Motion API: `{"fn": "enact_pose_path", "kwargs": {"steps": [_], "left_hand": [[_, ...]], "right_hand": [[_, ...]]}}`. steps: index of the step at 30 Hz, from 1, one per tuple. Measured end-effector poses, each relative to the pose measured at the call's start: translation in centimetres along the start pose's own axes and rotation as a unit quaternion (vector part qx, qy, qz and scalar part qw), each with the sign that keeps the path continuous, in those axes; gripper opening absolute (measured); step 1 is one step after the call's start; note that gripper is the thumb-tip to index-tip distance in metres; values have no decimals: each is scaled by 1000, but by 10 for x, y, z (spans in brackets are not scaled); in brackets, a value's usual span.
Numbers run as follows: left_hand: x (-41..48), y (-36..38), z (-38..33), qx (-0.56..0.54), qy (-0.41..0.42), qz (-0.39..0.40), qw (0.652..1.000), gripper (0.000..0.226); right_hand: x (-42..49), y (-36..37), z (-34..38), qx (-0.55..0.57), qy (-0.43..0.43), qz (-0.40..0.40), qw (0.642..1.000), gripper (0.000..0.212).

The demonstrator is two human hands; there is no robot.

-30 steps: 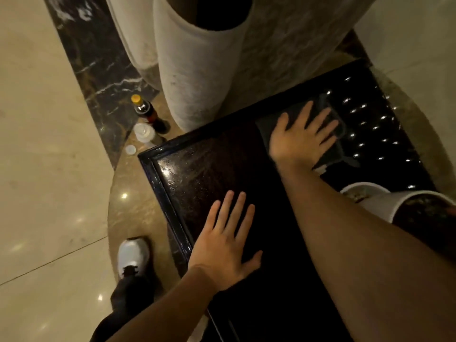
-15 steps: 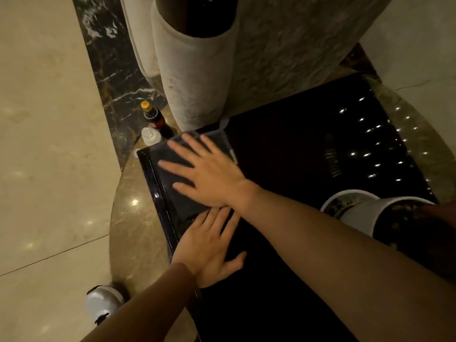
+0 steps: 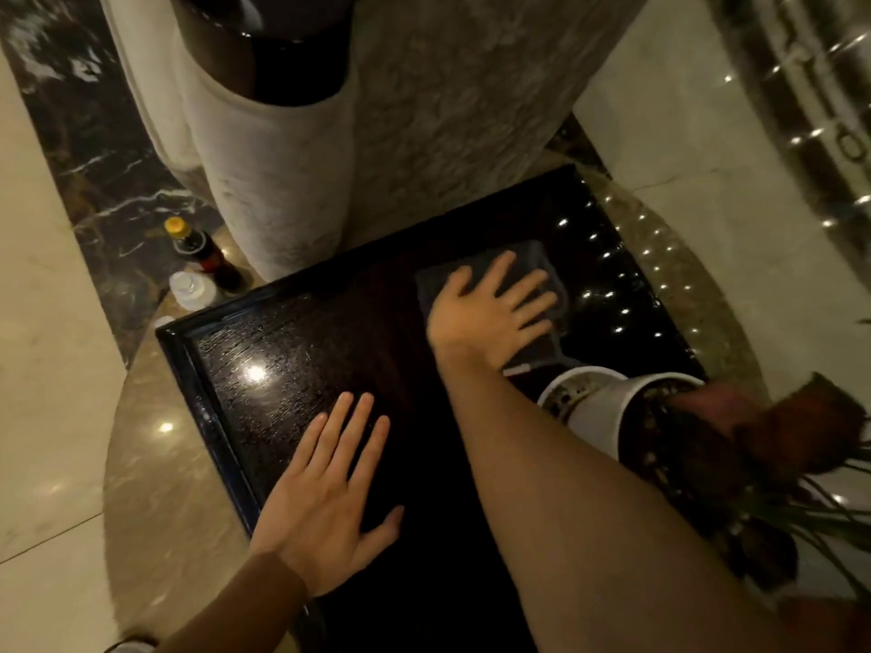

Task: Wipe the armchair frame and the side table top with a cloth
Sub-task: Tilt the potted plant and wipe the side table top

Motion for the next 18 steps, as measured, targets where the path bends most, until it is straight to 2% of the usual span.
{"fn": "enact_pose_path", "kwargs": {"steps": [1,2,3,4,5,6,7,8,10,11,12,14,16,18], "left_hand": [[0,0,0,0,2,2,1000,89],[0,-1,0,1,3,1,1000,89],[-1,-1,0,3,1,3,1000,89],[0,-2,-3,4,2,2,1000,90],[0,-3,-3,5,3,-4,1000,90],[-1,-3,-4,8,4,-13,1000,90],[0,-2,-4,8,6,-21,1000,91],[-1,-2,-3,10,8,-30,999,91],[1,1,0,14,13,-52,998,93],[3,5,0,17,21,-61,998,93],[3,9,1,21,25,-73,997,93],[5,16,3,24,26,-99,995,91],[4,19,3,25,25,-110,993,91],[5,14,3,19,19,-94,995,91]], "right_hand": [[-14,4,5,-34,-109,-5,993,70],[-20,3,7,-60,-237,4,970,70],[-19,1,7,-81,-379,18,922,69],[-8,-5,1,-107,-507,31,855,68],[5,-11,-5,-139,-600,49,787,66],[20,-15,-10,-165,-644,65,744,65],[37,-18,-14,-175,-638,69,746,65],[52,-19,-14,-162,-582,65,794,64],[80,-20,-9,-86,-342,41,935,67],[92,-21,-8,-47,-201,34,978,69],[102,-22,-6,-15,-88,37,995,71],[114,-28,2,39,36,44,998,74],[112,-27,8,69,76,40,994,75],[86,-16,13,57,80,33,995,77]]}}
Point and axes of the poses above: each hand's wrist, its own x-axis towards the middle knuckle, its own y-axis out of the palm, z = x × y, the point moved 2 cm from there along x, towards the middle knuckle, and after that the axes turned 2 degrees about y, right-handed, at the moved point
